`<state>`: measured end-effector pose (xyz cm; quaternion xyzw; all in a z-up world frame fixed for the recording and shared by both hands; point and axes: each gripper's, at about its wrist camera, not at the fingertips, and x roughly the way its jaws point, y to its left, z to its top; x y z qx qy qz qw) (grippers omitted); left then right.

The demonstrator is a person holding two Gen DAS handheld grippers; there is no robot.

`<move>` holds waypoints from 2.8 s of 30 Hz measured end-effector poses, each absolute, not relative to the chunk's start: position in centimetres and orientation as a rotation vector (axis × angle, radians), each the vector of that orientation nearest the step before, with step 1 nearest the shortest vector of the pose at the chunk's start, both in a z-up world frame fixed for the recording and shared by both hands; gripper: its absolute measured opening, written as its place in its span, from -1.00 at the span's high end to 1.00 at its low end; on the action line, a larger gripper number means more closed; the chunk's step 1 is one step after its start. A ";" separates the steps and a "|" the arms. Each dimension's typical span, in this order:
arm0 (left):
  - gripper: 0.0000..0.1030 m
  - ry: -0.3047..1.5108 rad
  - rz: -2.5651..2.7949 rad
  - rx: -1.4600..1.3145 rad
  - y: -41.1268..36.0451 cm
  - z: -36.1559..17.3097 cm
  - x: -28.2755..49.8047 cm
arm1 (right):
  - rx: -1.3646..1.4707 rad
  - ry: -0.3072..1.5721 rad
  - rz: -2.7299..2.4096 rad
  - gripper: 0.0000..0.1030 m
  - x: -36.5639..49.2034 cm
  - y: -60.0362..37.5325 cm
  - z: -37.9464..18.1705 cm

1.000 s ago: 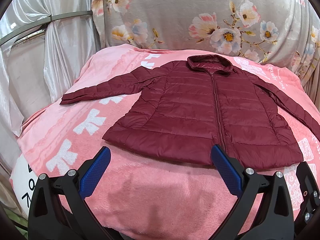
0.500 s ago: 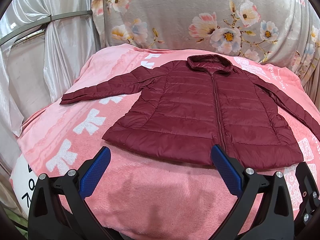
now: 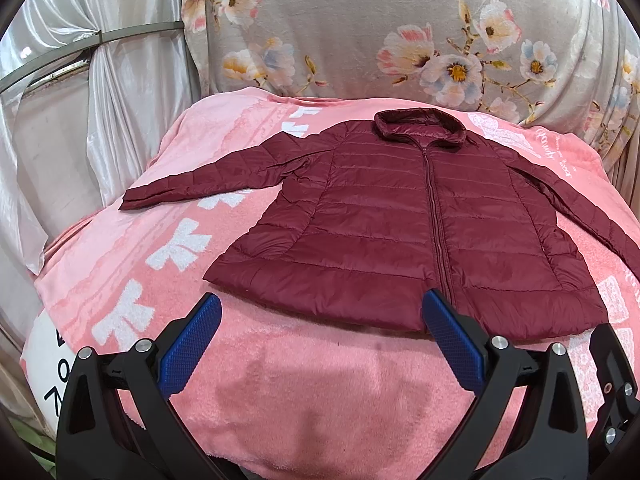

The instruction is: Fold large clothes

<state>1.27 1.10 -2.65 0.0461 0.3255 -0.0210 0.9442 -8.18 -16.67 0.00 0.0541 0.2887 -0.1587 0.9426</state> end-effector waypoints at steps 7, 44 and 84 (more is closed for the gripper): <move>-0.91 0.666 -0.043 0.096 1.1 -2.9 1.3 | 0.115 0.591 -0.327 -0.90 -8.3 -16.3 -0.7; -0.90 0.626 0.014 0.073 1.5 -1.4 8.9 | 0.693 0.546 -0.670 -0.90 -7.0 -45.2 -5.5; -0.90 0.713 0.256 0.082 5.7 -5.3 22.9 | 0.197 0.545 0.079 0.90 23.0 -22.5 3.6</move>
